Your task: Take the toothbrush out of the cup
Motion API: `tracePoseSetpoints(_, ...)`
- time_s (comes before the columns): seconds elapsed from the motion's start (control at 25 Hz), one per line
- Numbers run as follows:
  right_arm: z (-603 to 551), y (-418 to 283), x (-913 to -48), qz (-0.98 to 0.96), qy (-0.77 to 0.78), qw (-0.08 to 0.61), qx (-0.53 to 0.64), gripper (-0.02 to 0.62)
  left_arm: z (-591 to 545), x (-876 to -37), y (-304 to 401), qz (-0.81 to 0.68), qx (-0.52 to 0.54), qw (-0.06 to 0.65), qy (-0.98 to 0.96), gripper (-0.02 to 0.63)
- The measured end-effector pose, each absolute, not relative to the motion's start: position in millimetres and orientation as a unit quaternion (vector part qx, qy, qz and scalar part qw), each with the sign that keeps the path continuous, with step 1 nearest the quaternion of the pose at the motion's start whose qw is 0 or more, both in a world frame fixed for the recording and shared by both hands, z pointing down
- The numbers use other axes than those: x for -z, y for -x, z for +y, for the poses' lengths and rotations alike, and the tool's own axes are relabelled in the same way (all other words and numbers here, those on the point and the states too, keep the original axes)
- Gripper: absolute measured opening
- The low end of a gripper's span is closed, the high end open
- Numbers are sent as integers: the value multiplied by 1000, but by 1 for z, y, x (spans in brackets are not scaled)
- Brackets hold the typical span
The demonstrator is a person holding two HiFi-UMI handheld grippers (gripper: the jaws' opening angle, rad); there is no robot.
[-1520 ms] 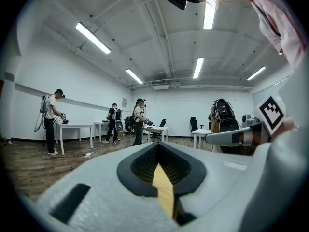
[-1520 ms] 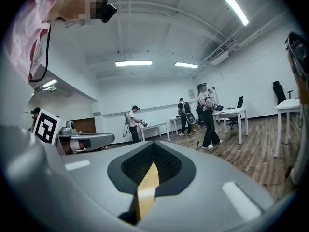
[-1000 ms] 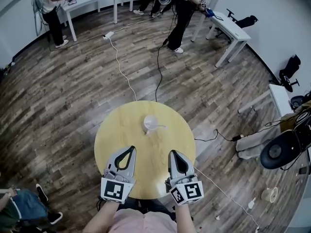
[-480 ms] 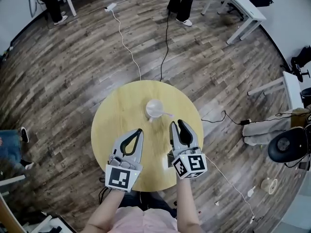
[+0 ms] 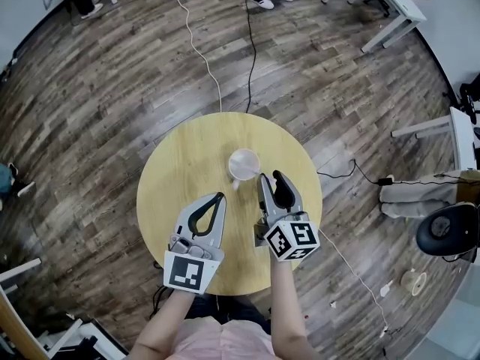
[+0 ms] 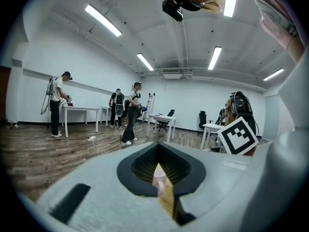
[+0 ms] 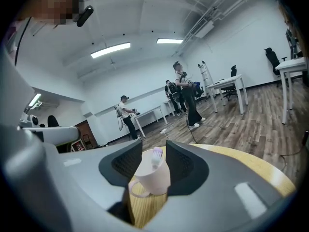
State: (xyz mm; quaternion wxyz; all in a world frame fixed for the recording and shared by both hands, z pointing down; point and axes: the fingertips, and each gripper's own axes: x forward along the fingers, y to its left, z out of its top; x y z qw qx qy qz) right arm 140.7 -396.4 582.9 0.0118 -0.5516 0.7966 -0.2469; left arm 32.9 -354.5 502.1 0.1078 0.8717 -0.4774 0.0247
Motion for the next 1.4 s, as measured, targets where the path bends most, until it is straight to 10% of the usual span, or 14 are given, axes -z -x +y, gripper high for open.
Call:
tracePoseSetpoints(0.2,-401,-137,-585,795,551,29,253,64,-359,-512,-30,-480,-29,120,-869,-5)
tracePoseSetpoints(1.4,-331,-119,-435,852,515,45,83,64,-332,-428,-29,-469,15,49,-882,-5)
